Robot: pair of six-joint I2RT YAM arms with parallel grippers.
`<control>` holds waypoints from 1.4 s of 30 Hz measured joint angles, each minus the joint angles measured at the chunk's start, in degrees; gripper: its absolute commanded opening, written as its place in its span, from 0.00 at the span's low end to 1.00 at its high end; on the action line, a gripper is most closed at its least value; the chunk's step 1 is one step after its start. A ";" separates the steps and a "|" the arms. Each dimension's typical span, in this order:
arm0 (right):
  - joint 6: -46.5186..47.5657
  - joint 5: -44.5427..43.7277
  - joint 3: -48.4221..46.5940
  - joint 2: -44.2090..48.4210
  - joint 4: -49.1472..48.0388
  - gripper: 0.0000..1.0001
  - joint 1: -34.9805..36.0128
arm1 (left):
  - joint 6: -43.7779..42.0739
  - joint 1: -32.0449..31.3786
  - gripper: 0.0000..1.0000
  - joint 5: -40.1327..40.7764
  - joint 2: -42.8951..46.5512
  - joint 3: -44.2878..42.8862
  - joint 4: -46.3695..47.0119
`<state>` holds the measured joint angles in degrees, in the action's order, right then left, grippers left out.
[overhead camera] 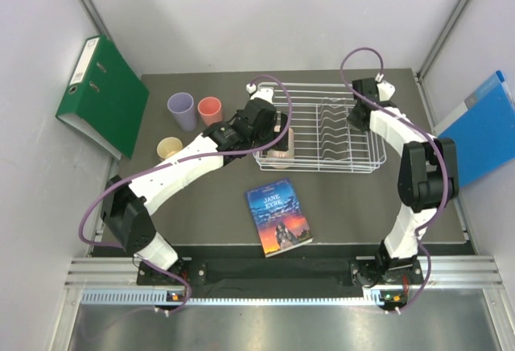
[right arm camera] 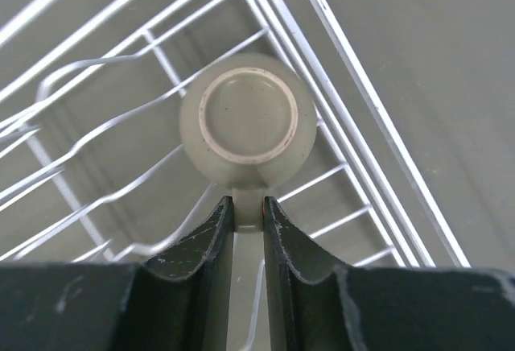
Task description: Unload the cups from the dish rack
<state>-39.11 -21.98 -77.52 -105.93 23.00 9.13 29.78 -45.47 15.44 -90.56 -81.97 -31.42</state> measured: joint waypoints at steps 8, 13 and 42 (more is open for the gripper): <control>2.08 2.84 -0.63 8.02 2.25 0.00 0.09 | 0.09 0.00 0.99 -1.07 0.00 0.00 0.68; 2.95 5.44 -1.73 12.04 3.58 0.00 0.13 | 0.33 0.00 0.99 -1.88 0.00 0.00 1.18; -25.73 49.90 28.30 26.36 -40.17 0.00 -1.49 | 43.45 19.74 0.77 -36.70 -1.73 17.64 53.51</control>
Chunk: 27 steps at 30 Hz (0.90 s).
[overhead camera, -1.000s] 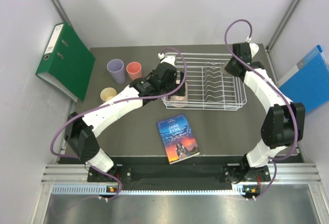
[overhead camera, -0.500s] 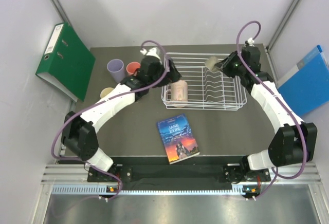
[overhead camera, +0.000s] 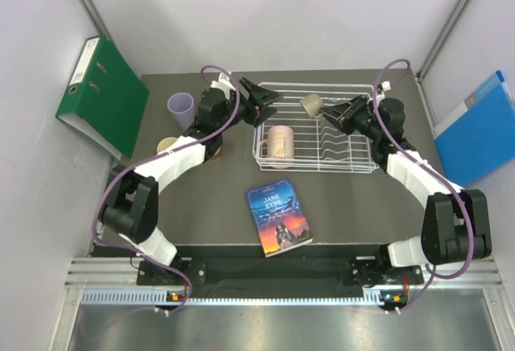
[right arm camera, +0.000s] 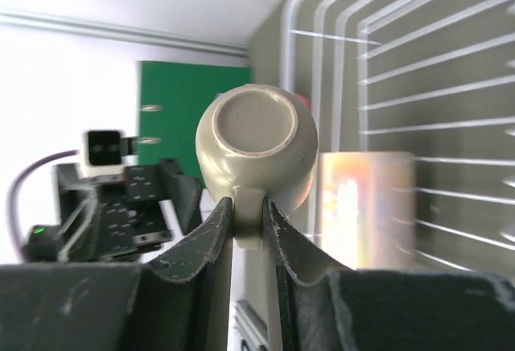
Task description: Unload the cups from the dish rack
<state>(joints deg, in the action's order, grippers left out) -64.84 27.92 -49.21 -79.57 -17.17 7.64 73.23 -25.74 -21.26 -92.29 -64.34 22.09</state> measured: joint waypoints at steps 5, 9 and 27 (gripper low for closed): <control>-5.27 2.34 2.78 -0.02 -10.58 0.00 0.15 | 5.16 -1.11 0.65 -2.58 -1.73 0.94 8.57; -6.78 3.23 2.84 -0.09 -14.14 0.00 0.72 | 6.82 -2.91 0.64 -3.78 -3.30 0.94 11.78; -6.67 6.64 2.82 -1.99 -16.46 0.00 5.44 | 7.96 -5.18 0.39 -4.63 -6.69 -1.36 14.19</control>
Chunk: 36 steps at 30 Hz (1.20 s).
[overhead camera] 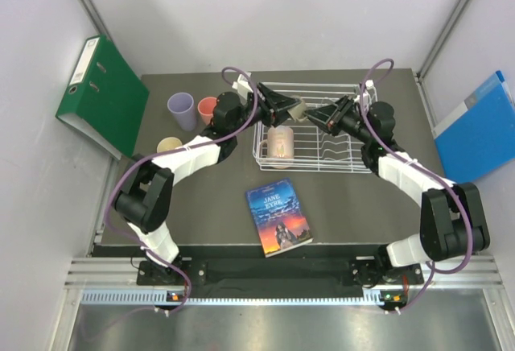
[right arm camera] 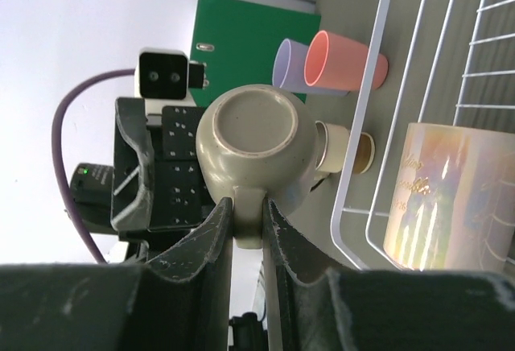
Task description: Unload the cups from the dish rack
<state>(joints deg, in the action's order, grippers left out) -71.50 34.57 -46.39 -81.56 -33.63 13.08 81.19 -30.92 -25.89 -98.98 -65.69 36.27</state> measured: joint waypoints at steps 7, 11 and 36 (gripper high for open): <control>1.66 1.27 -0.20 0.00 2.01 0.00 1.20 | -0.50 0.15 0.00 -0.24 -1.07 -0.37 1.09; 3.23 1.22 -0.68 0.00 4.22 0.37 1.20 | -1.01 0.15 0.00 -0.44 -1.49 -0.37 0.90; 32.06 -28.48 -19.74 3.06 48.41 0.98 2.23 | -48.50 0.63 0.00 43.89 6.45 -28.15 -88.96</control>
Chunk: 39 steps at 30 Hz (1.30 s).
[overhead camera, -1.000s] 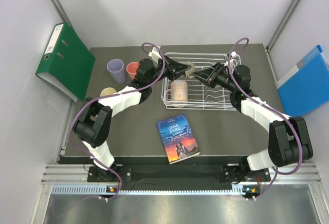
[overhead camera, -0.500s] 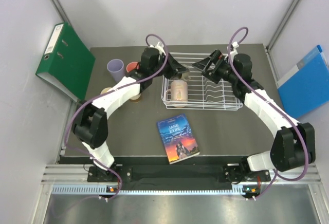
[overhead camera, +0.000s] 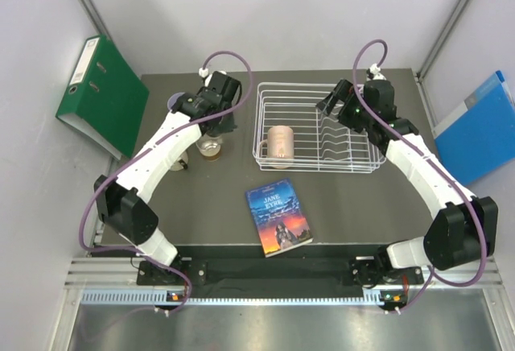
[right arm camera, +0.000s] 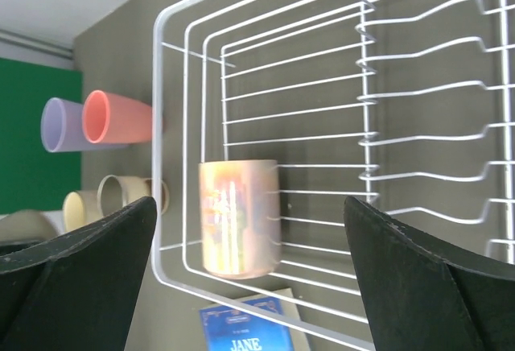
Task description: Unload the cups from the dish rack
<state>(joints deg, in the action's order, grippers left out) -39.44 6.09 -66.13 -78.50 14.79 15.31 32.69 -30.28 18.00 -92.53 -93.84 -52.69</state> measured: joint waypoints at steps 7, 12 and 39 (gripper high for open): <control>1.38 -1.31 0.00 -0.42 1.55 0.97 1.31 | -4.37 1.22 0.00 10.01 0.15 0.85 -8.90; 1.79 -1.29 0.00 -1.84 1.97 0.97 1.95 | -5.03 4.66 0.00 7.34 0.26 5.81 -8.11; 2.47 -1.22 0.00 -1.97 2.86 0.97 2.60 | -3.74 9.25 0.00 -4.68 -12.87 0.63 -1.05</control>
<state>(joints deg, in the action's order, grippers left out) -36.97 4.86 -66.13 -80.47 17.65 17.91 28.95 -21.04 13.32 -105.41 -93.21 -53.74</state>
